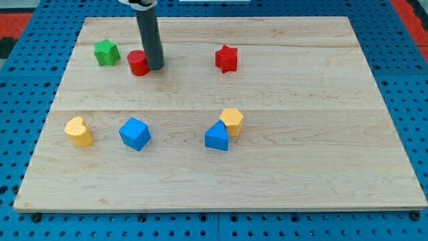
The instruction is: Push the green blocks and red circle towards the left side of the board
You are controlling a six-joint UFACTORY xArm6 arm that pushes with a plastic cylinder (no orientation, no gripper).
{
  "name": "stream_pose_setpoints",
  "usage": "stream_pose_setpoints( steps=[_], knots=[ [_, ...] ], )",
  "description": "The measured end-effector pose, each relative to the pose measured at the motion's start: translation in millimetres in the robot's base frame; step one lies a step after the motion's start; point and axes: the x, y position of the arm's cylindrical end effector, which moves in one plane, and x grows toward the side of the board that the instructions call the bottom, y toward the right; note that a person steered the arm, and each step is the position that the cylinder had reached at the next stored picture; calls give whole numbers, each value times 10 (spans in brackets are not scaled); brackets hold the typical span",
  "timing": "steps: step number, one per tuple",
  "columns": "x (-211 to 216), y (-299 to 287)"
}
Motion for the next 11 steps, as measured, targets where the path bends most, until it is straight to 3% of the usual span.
stream_pose_setpoints(
  steps=[1, 2, 3, 4, 5, 6, 9, 10, 11],
  knots=[
    [356, -7],
    [328, -303],
    [12, -257],
    [355, -76],
    [8, 727],
    [-395, 854],
    [-511, -101],
    [-528, 569],
    [-529, 1855]
  ],
)
